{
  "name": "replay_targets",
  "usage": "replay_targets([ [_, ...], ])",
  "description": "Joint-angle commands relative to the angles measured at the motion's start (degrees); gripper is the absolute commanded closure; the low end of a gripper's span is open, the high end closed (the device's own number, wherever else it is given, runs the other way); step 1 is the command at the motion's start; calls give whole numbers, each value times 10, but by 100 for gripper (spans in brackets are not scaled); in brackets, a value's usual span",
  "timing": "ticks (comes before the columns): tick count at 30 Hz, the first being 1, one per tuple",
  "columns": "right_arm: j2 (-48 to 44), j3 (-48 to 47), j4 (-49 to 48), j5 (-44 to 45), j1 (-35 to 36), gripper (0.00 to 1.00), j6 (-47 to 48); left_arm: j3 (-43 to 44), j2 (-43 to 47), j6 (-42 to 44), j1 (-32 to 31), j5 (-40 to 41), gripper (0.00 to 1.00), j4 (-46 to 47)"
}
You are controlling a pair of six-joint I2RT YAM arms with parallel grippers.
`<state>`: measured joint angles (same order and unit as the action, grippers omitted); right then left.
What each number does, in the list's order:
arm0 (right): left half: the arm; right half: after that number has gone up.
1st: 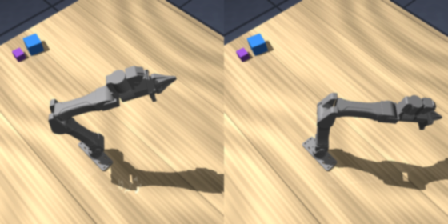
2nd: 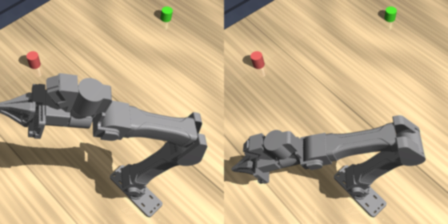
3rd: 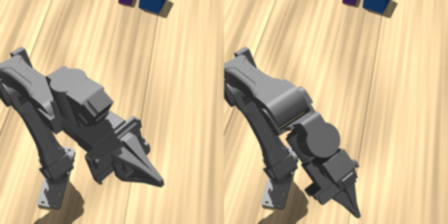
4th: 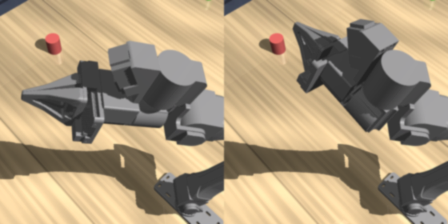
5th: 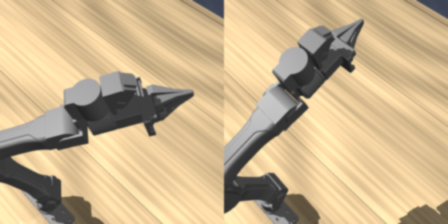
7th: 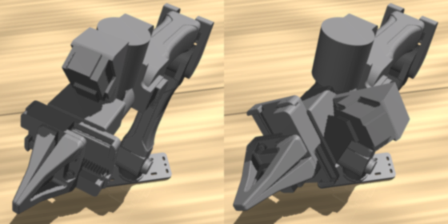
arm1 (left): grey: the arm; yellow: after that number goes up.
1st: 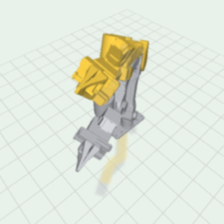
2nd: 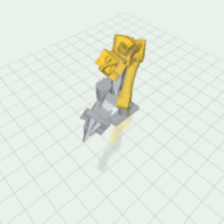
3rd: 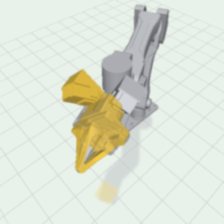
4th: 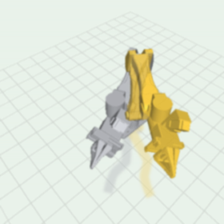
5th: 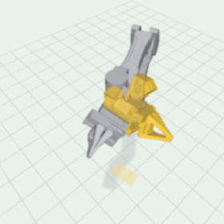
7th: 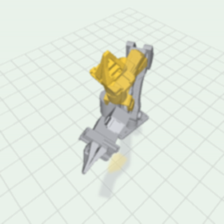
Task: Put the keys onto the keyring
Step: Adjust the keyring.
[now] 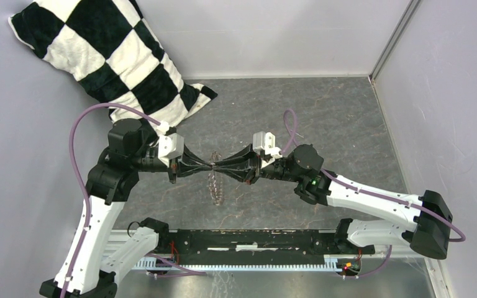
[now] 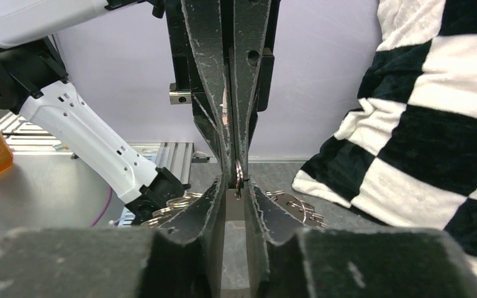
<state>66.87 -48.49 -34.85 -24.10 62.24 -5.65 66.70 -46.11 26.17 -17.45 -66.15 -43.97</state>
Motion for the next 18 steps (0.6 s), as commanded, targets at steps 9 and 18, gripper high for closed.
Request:
replay_targets([
  [9,-103,-7,171,27,-34,43,47,5,20,167,1,-22,98,-66],
  [18,-144,4,346,158,-123,37,-9,-17,58,408,1,-37,98,-133],
])
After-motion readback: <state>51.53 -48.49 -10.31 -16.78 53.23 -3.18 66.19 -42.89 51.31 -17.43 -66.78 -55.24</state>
